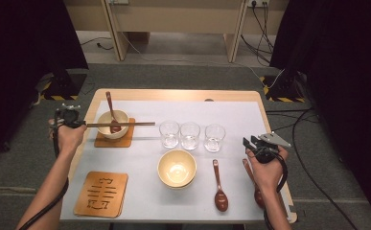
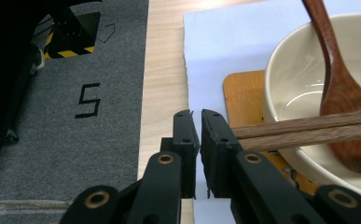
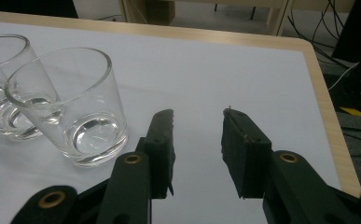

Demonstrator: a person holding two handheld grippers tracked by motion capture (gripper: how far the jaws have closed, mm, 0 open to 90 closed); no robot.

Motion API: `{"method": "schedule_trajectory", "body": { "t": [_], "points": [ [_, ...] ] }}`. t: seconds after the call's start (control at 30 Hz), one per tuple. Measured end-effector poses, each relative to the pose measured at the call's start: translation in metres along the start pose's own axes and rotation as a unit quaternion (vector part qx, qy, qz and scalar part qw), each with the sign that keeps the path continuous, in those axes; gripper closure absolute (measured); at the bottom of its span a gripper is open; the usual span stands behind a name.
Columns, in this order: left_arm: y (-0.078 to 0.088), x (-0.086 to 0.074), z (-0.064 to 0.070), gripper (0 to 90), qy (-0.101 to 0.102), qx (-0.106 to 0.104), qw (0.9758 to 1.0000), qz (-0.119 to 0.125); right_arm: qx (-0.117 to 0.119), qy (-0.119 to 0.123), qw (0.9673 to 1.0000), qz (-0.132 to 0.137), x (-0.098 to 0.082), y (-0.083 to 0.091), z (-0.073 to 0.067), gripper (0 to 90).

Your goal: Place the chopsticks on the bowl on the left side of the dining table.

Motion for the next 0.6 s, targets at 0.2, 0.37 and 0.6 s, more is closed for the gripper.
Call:
{"method": "schedule_trajectory", "body": {
  "t": [0.2,0.37,0.6],
  "points": [
    [0.007,0.006,0.006,73.4,0.010,-0.012,0.9998,0.008,-0.001,-0.002,1.0000,0.000,0.000,0.001,0.000,64.2],
    [0.019,0.015,0.021,70.2,0.008,-0.029,0.9992,0.025,-0.001,-0.001,1.0000,-0.001,0.000,0.001,0.000,64.1],
    [0.026,0.019,0.047,66.1,0.008,-0.067,0.9974,0.024,0.000,-0.002,1.0000,-0.001,0.000,0.001,0.001,64.0]
  ]
}}
Point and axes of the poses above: each handheld gripper's, and its own axes: y roughly backward along the jaws, x roughly out of its top, z roughly to its right, the point moved 9 cm from there along -y, roughly forward along the jaws, and after that the axes turned 7 degrees about y, right-handed, at the moved point
